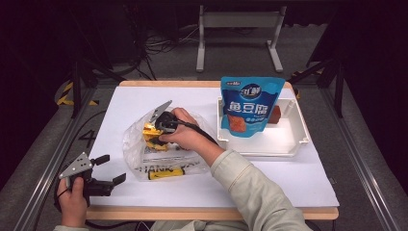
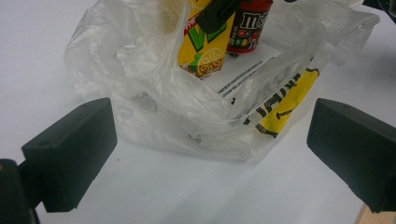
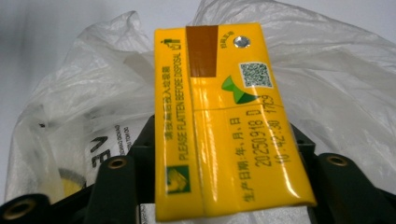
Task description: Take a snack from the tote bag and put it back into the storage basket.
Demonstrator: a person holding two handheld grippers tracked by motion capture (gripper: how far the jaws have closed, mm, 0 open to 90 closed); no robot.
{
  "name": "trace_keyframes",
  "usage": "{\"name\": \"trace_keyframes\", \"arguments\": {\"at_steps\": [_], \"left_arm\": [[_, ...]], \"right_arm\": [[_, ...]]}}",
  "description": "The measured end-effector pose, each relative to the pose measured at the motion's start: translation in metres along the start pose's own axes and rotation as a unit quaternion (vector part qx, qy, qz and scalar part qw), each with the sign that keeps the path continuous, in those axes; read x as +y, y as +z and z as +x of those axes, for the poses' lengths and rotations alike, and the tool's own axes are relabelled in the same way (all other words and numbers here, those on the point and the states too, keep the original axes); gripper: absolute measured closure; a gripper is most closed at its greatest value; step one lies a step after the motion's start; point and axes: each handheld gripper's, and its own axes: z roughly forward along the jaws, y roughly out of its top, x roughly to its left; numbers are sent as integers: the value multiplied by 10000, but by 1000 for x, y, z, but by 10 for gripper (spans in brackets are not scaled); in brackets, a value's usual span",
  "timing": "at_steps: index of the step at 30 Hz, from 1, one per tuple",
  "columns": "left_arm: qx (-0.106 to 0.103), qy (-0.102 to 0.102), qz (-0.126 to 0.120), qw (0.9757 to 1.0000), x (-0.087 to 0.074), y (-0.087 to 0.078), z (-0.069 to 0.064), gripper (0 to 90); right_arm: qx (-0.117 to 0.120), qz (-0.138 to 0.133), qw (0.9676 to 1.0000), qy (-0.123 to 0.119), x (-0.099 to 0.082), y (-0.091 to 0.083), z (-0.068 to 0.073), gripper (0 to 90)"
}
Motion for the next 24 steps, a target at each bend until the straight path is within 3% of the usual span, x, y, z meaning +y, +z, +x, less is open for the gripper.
{"name": "trace_keyframes", "arguments": {"at_steps": [12, 18, 24], "left_arm": [[3, -13, -8, 10000, 0, 0, 1, 23], [12, 24, 2, 10000, 0, 1, 2, 23], [0, -2, 6, 10000, 1, 2, 2, 23]], "right_arm": [[-29, 94, 9999, -48, 3, -6, 3, 505], [42, -83, 9999, 44, 7, -20, 4, 505], [45, -168, 9998, -28, 11, -32, 6, 505]]}}
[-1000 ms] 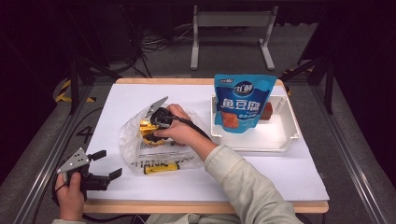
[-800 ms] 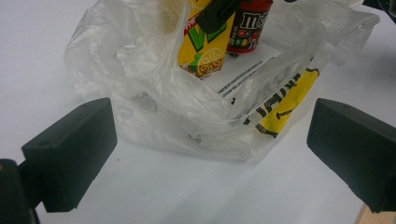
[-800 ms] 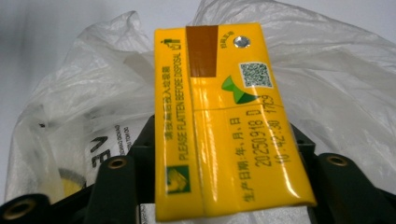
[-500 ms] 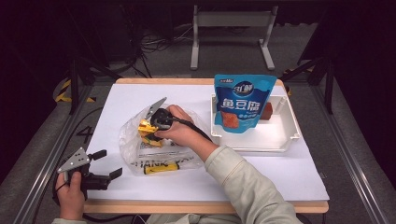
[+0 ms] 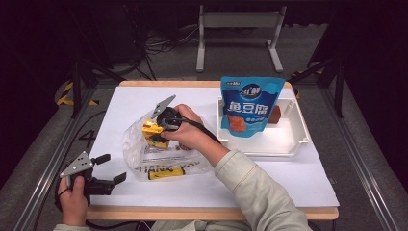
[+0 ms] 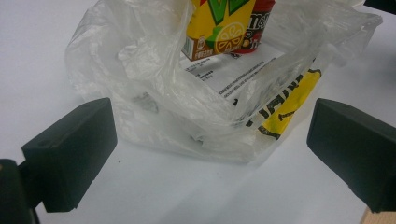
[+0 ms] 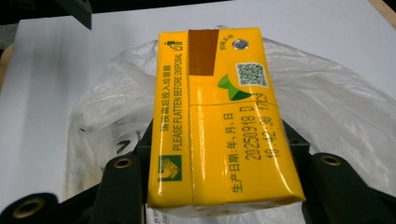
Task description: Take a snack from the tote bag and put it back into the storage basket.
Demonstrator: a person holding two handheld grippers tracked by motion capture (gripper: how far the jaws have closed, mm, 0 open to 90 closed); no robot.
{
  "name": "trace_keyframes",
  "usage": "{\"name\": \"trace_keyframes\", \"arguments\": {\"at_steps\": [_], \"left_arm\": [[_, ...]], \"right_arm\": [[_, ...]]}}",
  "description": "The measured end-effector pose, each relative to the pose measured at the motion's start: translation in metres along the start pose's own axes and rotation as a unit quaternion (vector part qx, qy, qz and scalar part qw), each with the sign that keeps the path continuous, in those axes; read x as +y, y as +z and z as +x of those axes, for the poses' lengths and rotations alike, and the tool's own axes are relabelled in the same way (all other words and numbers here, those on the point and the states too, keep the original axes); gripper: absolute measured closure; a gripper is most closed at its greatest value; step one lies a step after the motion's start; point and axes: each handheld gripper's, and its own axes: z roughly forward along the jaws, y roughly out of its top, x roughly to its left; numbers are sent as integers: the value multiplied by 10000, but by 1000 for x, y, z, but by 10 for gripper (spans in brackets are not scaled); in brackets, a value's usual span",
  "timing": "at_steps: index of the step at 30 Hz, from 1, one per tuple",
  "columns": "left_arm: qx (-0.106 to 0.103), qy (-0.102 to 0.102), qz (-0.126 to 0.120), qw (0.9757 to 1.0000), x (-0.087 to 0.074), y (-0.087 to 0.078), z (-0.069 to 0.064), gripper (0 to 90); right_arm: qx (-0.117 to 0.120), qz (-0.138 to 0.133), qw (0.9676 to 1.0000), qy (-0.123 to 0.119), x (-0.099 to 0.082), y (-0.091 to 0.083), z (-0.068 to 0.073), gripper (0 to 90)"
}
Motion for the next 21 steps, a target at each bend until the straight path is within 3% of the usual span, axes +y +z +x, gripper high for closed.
{"name": "trace_keyframes", "arguments": {"at_steps": [21], "left_arm": [[6, -3, -3, 10000, 1, 2, 2, 23]], "right_arm": [[145, -196, 9996, -106, 11, -58, 3, 504]]}}
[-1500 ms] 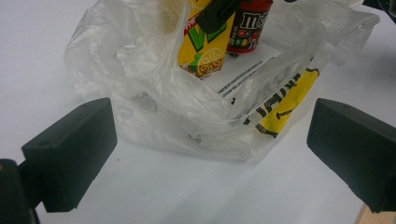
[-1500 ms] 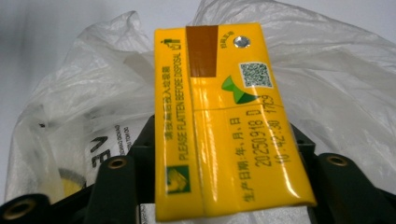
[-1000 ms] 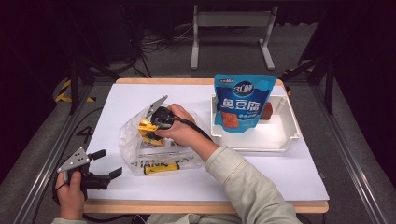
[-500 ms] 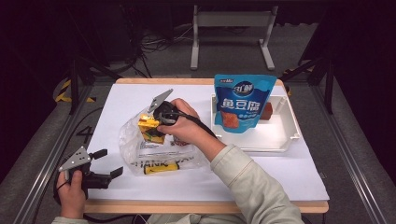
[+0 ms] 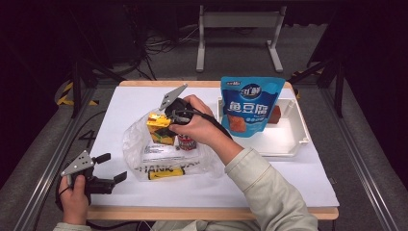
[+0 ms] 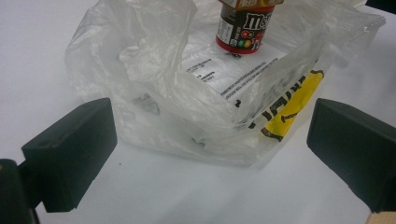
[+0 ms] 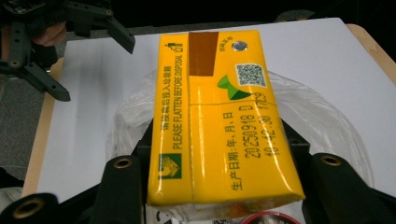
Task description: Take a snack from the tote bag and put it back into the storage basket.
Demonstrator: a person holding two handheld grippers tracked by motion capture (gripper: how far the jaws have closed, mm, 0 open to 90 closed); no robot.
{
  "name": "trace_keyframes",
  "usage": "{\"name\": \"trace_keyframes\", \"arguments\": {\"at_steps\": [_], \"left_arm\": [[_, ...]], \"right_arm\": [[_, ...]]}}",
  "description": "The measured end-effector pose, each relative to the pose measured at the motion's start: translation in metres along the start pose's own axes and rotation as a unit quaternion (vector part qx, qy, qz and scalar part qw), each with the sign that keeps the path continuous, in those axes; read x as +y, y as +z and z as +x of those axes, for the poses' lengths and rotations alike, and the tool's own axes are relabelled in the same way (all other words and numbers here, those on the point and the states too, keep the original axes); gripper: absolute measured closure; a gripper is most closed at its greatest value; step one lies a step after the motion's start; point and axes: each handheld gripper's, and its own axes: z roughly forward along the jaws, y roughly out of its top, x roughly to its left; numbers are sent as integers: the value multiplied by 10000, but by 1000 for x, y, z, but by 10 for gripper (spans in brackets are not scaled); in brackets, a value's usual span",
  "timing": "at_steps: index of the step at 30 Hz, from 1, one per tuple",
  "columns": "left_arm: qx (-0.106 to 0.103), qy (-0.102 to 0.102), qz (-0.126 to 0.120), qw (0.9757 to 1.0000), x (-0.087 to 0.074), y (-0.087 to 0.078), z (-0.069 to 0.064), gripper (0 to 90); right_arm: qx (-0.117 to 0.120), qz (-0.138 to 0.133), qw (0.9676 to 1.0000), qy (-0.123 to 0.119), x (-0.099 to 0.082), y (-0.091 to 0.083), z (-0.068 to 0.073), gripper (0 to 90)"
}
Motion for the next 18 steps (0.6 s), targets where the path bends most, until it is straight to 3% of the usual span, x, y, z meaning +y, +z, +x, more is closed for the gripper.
{"name": "trace_keyframes", "arguments": {"at_steps": [18], "left_arm": [[-9, 0, 21, 10000, 1, 3, 2, 23]], "right_arm": [[-199, -3, 9998, 30, -14, -51, -2, 504]]}}
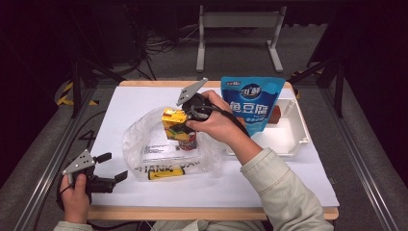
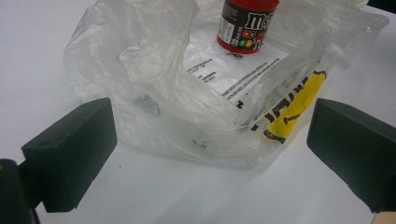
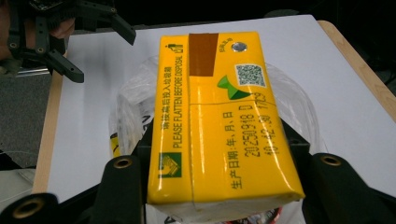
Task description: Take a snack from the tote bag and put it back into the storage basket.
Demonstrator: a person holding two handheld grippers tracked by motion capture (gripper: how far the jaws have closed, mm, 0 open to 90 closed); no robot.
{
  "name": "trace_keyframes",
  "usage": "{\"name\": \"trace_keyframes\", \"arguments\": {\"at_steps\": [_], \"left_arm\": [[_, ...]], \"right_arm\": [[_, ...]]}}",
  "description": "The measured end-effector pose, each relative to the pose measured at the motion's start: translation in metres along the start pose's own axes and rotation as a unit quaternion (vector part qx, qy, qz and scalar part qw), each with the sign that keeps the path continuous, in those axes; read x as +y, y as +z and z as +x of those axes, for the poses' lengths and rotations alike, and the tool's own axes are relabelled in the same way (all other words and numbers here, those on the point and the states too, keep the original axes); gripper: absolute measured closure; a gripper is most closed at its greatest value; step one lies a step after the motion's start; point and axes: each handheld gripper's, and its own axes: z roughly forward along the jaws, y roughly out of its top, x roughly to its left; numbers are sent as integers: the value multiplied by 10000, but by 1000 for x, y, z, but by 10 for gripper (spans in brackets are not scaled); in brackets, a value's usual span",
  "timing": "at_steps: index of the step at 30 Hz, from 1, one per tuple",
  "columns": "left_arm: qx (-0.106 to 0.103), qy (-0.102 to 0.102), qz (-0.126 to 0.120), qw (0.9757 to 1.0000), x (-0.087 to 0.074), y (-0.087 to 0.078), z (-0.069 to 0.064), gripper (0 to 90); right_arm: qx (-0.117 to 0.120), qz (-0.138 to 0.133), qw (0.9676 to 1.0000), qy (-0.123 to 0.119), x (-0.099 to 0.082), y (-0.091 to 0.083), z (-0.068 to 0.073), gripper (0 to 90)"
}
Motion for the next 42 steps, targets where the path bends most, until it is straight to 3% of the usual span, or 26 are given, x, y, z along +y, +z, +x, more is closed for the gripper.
{"name": "trace_keyframes", "arguments": {"at_steps": [22, 42], "left_arm": [[-14, 14, 31, 10000, 2, 4, 0, 23], [-5, 8, 61, 10000, 2, 4, 0, 23]], "right_arm": [[-368, -48, 9989, 282, -35, -63, -15, 504], [-574, 11, 9973, 453, -61, -97, -26, 504]]}}
